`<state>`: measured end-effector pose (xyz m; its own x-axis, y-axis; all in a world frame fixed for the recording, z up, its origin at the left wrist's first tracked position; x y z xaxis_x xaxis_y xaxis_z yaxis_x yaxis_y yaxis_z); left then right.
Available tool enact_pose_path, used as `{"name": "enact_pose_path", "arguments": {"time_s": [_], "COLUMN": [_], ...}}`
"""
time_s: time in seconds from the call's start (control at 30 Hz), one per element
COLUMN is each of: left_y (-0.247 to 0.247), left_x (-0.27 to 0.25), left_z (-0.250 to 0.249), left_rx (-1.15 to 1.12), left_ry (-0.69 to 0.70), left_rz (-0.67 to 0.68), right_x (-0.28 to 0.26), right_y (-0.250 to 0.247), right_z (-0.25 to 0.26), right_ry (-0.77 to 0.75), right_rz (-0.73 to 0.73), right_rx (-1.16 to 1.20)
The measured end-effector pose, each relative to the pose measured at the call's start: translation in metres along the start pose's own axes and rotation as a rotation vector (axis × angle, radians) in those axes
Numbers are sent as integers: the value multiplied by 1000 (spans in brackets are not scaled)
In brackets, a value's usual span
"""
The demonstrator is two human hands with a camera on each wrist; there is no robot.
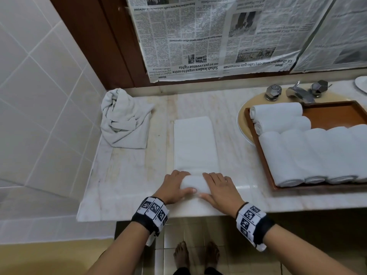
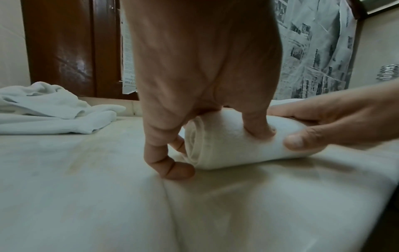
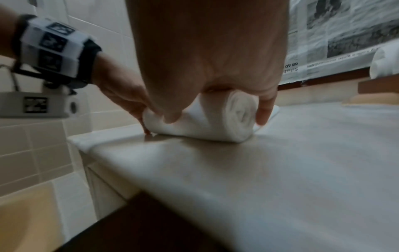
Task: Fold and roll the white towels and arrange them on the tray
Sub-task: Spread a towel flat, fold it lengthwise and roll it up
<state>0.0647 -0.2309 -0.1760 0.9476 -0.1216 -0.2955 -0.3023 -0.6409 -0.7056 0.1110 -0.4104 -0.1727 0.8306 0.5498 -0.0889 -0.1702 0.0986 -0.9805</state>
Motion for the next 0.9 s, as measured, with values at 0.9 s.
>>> {"name": "enact_pose_path", "arguments": {"time_s": [0.9], "left_y": [13], "left_x": [-25], "left_z": [-15], "left_rx": [214], "left_ry": [28], "left_rz": [-142], "right_x": [30], "right_y": [-9], "right_z": [-4], "right_ry": [22], "right_rz": [300], "right_rx": [161]}}
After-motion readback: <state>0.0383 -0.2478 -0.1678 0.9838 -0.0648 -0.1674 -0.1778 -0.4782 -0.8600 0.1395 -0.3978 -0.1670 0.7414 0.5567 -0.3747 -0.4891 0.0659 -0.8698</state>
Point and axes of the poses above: each hand's wrist, its own x-axis towards the middle knuckle, its own y-axis out of the palm, z = x × y, the point moved 5 cm from there along x, towards the middle knuckle, and after that the axes turned 14 degrees about y, right-handed, at the moved point
